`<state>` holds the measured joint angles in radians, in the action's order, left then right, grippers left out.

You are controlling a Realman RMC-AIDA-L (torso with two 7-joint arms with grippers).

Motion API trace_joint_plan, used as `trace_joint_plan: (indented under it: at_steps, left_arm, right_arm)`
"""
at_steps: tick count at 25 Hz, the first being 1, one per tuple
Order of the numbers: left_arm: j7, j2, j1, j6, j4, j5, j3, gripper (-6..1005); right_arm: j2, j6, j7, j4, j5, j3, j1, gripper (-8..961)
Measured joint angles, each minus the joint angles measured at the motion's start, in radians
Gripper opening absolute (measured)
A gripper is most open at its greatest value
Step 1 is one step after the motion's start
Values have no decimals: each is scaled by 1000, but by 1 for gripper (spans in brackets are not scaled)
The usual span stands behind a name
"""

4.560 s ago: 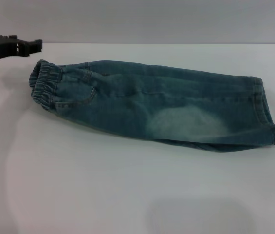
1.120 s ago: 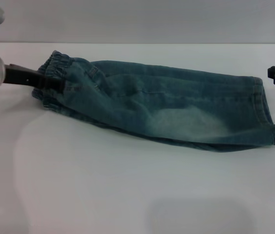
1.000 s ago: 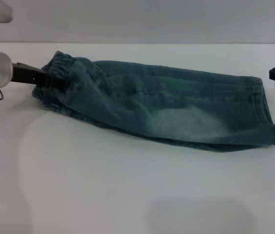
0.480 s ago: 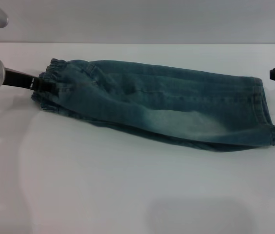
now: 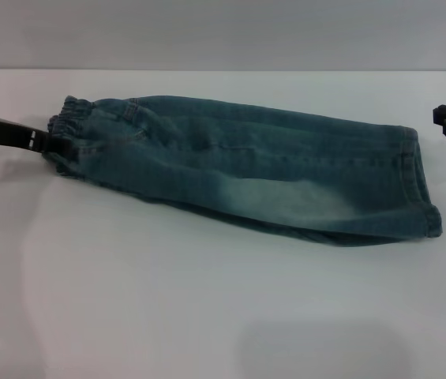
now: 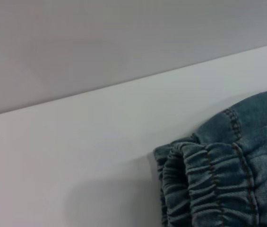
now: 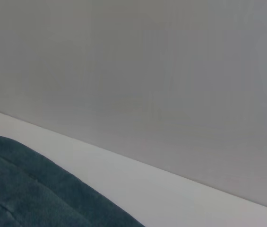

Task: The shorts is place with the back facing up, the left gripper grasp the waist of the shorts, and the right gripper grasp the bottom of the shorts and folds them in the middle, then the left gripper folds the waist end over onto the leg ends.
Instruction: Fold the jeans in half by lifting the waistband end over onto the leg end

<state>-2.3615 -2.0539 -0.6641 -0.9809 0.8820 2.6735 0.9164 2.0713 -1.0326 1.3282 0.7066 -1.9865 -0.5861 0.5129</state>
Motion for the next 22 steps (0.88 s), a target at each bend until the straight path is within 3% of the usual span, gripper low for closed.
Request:
trace_joint_plan:
  at_steps: [6, 22]
  left_arm:
    - [0, -2, 24, -50, 66, -8, -2, 663]
    - [9, -3, 14, -69, 34, -10, 6, 648]
  right_arm:
    - [1, -1, -8, -5, 9, 0, 1, 1]
    - [1, -5, -8, -6, 11, -1, 5, 1]
